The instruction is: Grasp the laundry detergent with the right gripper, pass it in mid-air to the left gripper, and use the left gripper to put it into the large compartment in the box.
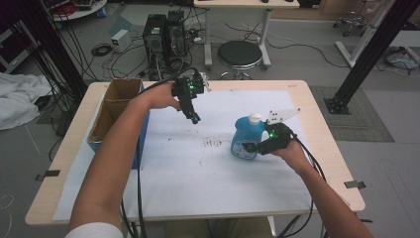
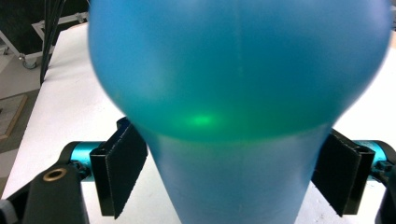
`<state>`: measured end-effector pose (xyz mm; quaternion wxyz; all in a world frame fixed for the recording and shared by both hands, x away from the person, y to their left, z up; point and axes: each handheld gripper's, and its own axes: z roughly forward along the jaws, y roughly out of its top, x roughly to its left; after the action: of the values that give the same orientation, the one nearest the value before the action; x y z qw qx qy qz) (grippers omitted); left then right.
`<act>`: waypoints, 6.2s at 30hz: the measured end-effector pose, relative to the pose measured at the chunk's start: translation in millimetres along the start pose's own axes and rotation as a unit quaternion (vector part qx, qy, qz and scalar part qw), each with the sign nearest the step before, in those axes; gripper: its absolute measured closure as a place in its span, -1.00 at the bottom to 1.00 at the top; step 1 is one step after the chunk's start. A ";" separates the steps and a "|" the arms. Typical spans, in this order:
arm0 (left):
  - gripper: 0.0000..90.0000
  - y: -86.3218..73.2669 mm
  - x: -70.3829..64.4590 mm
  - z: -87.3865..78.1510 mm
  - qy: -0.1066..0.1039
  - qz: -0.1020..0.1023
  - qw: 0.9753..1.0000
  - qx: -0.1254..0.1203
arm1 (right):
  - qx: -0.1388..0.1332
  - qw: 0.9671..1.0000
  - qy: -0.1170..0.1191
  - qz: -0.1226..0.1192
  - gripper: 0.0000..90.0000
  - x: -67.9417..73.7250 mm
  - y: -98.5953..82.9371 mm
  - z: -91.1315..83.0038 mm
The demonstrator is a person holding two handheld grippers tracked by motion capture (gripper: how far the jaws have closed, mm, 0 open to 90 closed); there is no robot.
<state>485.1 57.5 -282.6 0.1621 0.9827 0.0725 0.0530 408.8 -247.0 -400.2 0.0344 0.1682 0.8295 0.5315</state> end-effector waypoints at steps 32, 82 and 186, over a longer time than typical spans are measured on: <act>-0.90 -0.5 1.9 5.3 -0.005 -0.002 1.000 0.002 | -0.013 0.999 -0.012 -0.035 -0.05 0.5 -1.2 0.3; -0.89 3.7 -87.0 -40.2 0.001 0.057 0.998 -0.001 | -0.023 0.997 -0.012 -0.070 0.01 92.2 64.6 -45.5; -0.58 63.2 -111.1 -48.1 -0.051 0.060 0.997 0.025 | 0.040 0.984 0.122 -0.125 0.01 71.7 98.2 48.1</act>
<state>377.6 -4.5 -225.7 0.1372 0.9905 0.0065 0.0109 376.5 -145.3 -324.5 -0.0070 -0.0017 0.8624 0.5062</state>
